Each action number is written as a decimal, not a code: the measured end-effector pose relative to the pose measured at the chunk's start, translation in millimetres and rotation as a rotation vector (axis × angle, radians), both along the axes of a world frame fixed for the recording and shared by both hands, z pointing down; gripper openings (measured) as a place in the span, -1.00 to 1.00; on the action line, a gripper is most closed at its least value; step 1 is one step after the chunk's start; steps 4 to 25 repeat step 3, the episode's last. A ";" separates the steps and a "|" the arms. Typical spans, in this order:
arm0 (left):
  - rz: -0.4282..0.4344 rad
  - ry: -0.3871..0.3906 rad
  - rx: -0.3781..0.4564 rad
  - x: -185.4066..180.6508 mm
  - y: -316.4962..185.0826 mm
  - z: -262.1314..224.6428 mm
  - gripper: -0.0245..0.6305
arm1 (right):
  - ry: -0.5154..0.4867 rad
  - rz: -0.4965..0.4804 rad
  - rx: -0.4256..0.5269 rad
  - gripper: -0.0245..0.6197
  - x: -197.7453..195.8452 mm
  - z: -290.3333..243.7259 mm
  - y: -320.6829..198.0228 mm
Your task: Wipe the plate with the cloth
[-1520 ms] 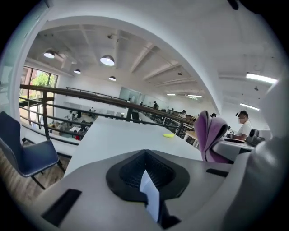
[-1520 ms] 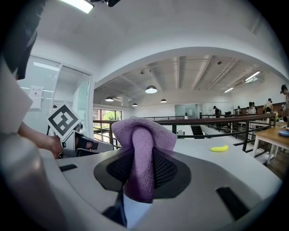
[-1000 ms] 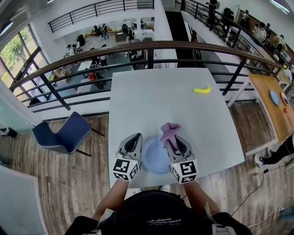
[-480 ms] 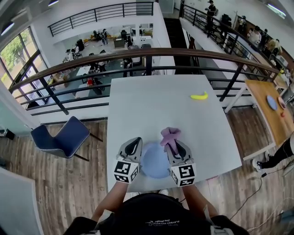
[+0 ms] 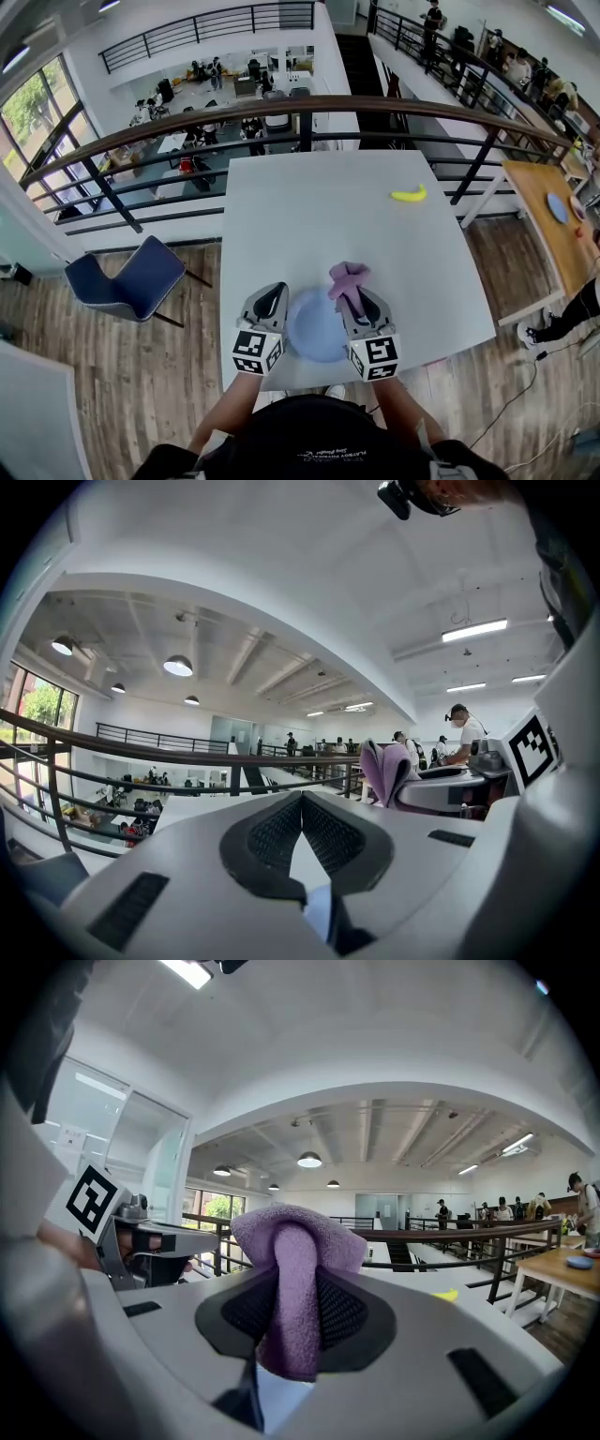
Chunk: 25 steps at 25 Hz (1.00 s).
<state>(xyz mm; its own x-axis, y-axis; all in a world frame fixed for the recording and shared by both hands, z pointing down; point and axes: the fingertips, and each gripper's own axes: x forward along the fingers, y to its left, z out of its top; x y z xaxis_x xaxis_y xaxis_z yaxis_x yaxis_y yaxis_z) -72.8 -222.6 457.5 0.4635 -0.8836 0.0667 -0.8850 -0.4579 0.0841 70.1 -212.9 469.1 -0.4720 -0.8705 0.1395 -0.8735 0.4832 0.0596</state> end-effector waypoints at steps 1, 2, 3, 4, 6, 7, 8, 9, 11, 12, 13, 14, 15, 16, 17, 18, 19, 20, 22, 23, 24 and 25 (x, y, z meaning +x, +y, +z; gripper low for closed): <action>0.000 0.001 -0.006 -0.3 0.8 0.4 -0.88 | 0.000 0.000 -0.002 -0.57 -0.1 0.2 1.0; 0.001 0.002 -0.012 -0.5 1.7 0.8 -0.88 | -0.001 0.001 -0.005 -0.57 -0.3 0.3 2.1; 0.002 0.003 -0.019 -0.6 2.6 1.2 -0.88 | -0.001 0.001 -0.007 -0.57 -0.4 0.5 3.1; 0.002 0.003 -0.019 -0.6 2.6 1.2 -0.88 | -0.001 0.001 -0.007 -0.57 -0.4 0.5 3.1; 0.002 0.003 -0.019 -0.6 2.6 1.2 -0.88 | -0.001 0.001 -0.007 -0.57 -0.4 0.5 3.1; 0.002 0.003 -0.019 -0.6 2.6 1.2 -0.88 | -0.001 0.001 -0.007 -0.57 -0.4 0.5 3.1; 0.002 0.003 -0.019 -0.6 2.6 1.2 -0.88 | -0.001 0.001 -0.007 -0.57 -0.4 0.5 3.1; 0.002 0.003 -0.019 -0.6 2.6 1.2 -0.88 | -0.001 0.001 -0.007 -0.57 -0.4 0.5 3.1; 0.002 0.003 -0.019 -0.6 2.6 1.2 -0.88 | -0.001 0.001 -0.007 -0.57 -0.4 0.5 3.1; 0.002 0.003 -0.019 -0.6 2.6 1.2 -0.88 | -0.001 0.001 -0.007 -0.57 -0.4 0.5 3.1; 0.002 0.003 -0.019 -0.6 2.6 1.2 -0.88 | -0.001 0.001 -0.007 -0.57 -0.4 0.5 3.1; 0.002 0.003 -0.019 -0.6 2.6 1.2 -0.88 | -0.001 0.001 -0.007 -0.57 -0.4 0.5 3.1; 0.002 0.003 -0.019 -0.6 2.6 1.2 -0.88 | -0.001 0.001 -0.007 -0.57 -0.4 0.5 3.1; 0.002 0.003 -0.019 -0.6 2.6 1.2 -0.88 | -0.001 0.001 -0.007 -0.57 -0.4 0.5 3.1; 0.002 0.003 -0.019 -0.6 2.6 1.2 -0.88 | -0.001 0.001 -0.007 -0.57 -0.4 0.5 3.1; 0.002 0.003 -0.019 -0.6 2.6 1.2 -0.88 | -0.001 0.001 -0.007 -0.57 -0.4 0.5 3.1; 0.002 0.003 -0.019 -0.6 2.6 1.2 -0.88 | -0.001 0.001 -0.007 -0.57 -0.4 0.5 3.1; 0.002 0.003 -0.019 -0.6 2.6 1.2 -0.88 | -0.001 0.001 -0.007 -0.57 -0.4 0.5 3.1; 0.002 0.003 -0.019 -0.6 2.6 1.2 -0.88 | -0.001 0.001 -0.007 -0.57 -0.4 0.5 3.1; 0.002 0.003 -0.019 -0.6 2.6 1.2 -0.88 | -0.001 0.001 -0.007 -0.57 -0.4 0.5 3.1; 0.002 0.003 -0.019 -0.6 2.6 1.2 -0.88 | -0.001 0.001 -0.007 -0.57 -0.4 0.5 3.1; 0.002 0.003 -0.019 -0.6 2.6 1.2 -0.88 | -0.001 0.001 -0.007 -0.57 -0.4 0.5 3.1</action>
